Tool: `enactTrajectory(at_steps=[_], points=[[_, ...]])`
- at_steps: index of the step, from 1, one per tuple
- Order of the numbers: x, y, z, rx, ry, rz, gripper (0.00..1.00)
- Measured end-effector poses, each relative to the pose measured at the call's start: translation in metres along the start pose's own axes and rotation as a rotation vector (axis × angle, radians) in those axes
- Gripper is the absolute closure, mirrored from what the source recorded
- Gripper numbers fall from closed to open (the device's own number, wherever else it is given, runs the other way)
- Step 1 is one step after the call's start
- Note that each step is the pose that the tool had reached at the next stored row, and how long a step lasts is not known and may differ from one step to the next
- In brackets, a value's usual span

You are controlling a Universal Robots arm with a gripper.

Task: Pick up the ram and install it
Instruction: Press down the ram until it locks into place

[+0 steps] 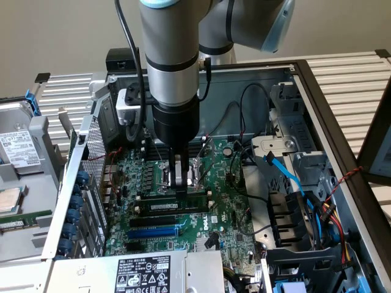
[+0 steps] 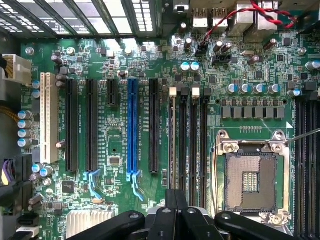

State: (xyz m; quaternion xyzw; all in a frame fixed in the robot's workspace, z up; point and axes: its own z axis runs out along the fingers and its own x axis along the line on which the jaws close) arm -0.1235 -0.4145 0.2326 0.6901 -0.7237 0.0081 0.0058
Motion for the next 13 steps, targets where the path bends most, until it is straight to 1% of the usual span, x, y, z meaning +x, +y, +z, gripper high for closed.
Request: enactTrajectory(at_steps=[13], points=[[0.0017, -0.0001, 0.0055, -0.0002, 0.0003, 0.000, 0.90]])
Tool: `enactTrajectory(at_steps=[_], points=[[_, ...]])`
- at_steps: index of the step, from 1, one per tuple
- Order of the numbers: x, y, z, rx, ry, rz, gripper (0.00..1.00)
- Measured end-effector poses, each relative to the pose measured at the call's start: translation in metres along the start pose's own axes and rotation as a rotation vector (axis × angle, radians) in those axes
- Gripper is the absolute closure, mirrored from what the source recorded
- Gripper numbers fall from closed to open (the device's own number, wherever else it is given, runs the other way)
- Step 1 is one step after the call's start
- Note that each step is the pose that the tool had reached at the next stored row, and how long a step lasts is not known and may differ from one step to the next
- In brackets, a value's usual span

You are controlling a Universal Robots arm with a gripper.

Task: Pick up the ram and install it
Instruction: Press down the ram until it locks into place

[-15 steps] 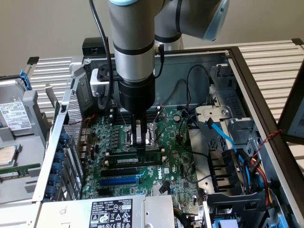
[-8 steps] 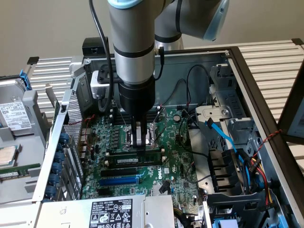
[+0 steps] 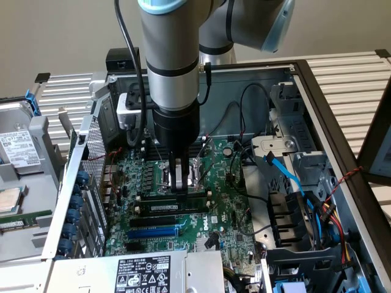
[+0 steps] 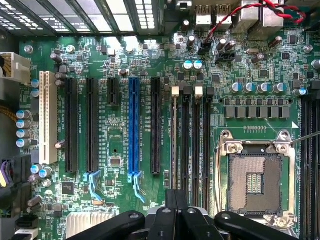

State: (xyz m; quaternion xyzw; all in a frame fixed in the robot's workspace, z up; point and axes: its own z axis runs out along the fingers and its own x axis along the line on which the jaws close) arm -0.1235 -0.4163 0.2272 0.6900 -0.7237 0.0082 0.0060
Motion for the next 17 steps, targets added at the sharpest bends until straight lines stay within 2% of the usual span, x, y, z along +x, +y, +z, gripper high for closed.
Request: enactTrajectory(at_steps=[3, 8, 9, 12, 13, 17], points=[[0.001, 0.0011, -0.0012, -0.0013, -0.0069, -0.001, 0.90], [0.003, 0.0136, -0.0060, -0.0019, -0.0116, -0.007, 0.90], [0.003, 0.0160, -0.0066, -0.0023, -0.0143, -0.008, 0.90], [0.003, 0.0205, -0.0072, -0.0054, -0.0295, -0.008, 0.90], [0.003, 0.0214, -0.0072, -0.0063, -0.0317, -0.008, 0.90], [0.004, 0.0274, -0.0072, -0.0095, -0.0339, -0.008, 0.90]])
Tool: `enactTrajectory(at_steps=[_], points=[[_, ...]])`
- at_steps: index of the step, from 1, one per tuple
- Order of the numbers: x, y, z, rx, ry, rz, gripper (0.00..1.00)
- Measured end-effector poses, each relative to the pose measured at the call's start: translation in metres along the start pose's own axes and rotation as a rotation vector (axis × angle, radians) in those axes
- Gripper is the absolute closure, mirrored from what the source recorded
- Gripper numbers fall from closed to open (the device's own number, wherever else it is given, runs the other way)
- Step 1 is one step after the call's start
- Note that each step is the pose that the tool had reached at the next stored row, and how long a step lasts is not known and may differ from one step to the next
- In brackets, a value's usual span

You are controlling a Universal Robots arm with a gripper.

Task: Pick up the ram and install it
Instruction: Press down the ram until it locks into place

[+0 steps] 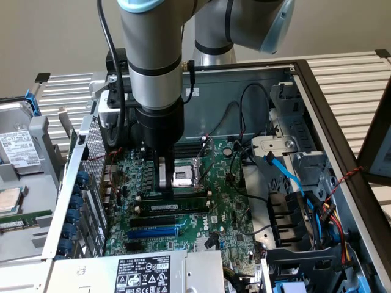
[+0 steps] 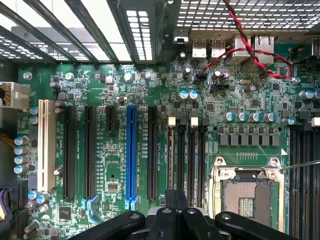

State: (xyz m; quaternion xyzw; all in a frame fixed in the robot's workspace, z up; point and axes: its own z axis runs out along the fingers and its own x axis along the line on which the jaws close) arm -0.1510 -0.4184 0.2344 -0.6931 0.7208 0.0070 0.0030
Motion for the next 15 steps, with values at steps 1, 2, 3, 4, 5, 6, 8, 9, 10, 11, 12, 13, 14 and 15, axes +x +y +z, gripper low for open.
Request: enactTrajectory(at_steps=[1, 2, 3, 4, 5, 6, 8, 9, 10, 11, 12, 13, 14, 15], points=[[0.000, 0.0009, 0.0001, -0.0001, 0.0000, 0.000, 0.90], [0.000, 0.0015, 0.0004, -0.0001, 0.0000, 0.000, 0.90], [0.000, 0.0019, 0.0012, 0.0000, -0.0002, 0.000, 0.90], [0.000, 0.0022, 0.0024, -0.0002, 0.0001, 0.000, 0.90], [0.000, 0.0027, 0.0041, -0.0001, 0.0000, 0.000, 0.90], [0.000, 0.0030, 0.0056, -0.0001, 0.0003, 0.000, 0.90], [0.000, 0.0034, 0.0077, -0.0006, 0.0010, 0.000, 0.90], [0.000, 0.0035, 0.0085, -0.0004, 0.0011, 0.000, 0.90], [0.000, 0.0036, 0.0090, -0.0002, 0.0007, 0.000, 0.90], [0.000, 0.0036, 0.0091, -0.0001, 0.0005, 0.000, 0.90], [0.000, 0.0035, 0.0073, 0.0005, -0.0011, 0.000, 0.90], [0.000, 0.0034, 0.0033, 0.0012, -0.0019, 0.000, 0.90], [0.000, 0.0036, -0.0017, 0.0004, -0.0007, 0.000, 0.90], [0.001, 0.0036, -0.0062, 0.0002, -0.0003, 0.000, 0.90]])
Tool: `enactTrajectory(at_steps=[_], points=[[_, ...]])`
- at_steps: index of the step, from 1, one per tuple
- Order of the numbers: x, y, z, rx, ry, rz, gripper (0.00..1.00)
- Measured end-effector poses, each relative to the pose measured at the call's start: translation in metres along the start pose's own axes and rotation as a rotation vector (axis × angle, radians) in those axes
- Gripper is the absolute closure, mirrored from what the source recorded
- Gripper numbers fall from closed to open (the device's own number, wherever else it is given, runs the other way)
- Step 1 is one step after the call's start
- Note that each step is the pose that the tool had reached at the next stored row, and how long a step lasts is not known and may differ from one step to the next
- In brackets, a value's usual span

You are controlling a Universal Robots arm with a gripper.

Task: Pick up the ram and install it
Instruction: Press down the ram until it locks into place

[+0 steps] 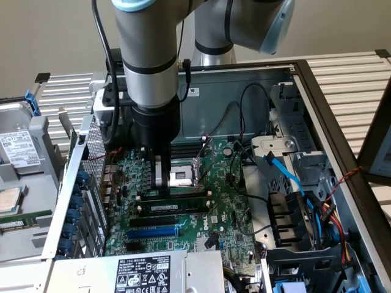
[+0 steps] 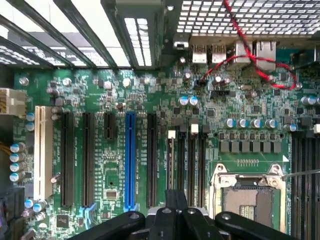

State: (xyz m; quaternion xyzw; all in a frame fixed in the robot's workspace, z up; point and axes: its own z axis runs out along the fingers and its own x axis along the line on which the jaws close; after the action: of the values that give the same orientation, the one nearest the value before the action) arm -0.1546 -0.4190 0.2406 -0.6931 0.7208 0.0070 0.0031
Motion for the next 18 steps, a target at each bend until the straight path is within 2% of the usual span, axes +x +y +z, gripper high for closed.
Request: enactTrajectory(at_steps=[2, 4, 9, 10, 18], points=[[0.001, -0.0011, -0.0083, -0.0002, -0.0008, 0.000, 0.90], [0.002, -0.0046, -0.0122, -0.0004, -0.0056, 0.000, 0.90], [0.004, -0.0159, -0.0129, -0.0013, -0.0100, 0.000, 0.90], [0.004, -0.0163, -0.0130, -0.0027, -0.0133, 0.000, 0.90], [0.004, -0.0170, -0.0130, -0.0071, -0.0136, 0.000, 0.90]])
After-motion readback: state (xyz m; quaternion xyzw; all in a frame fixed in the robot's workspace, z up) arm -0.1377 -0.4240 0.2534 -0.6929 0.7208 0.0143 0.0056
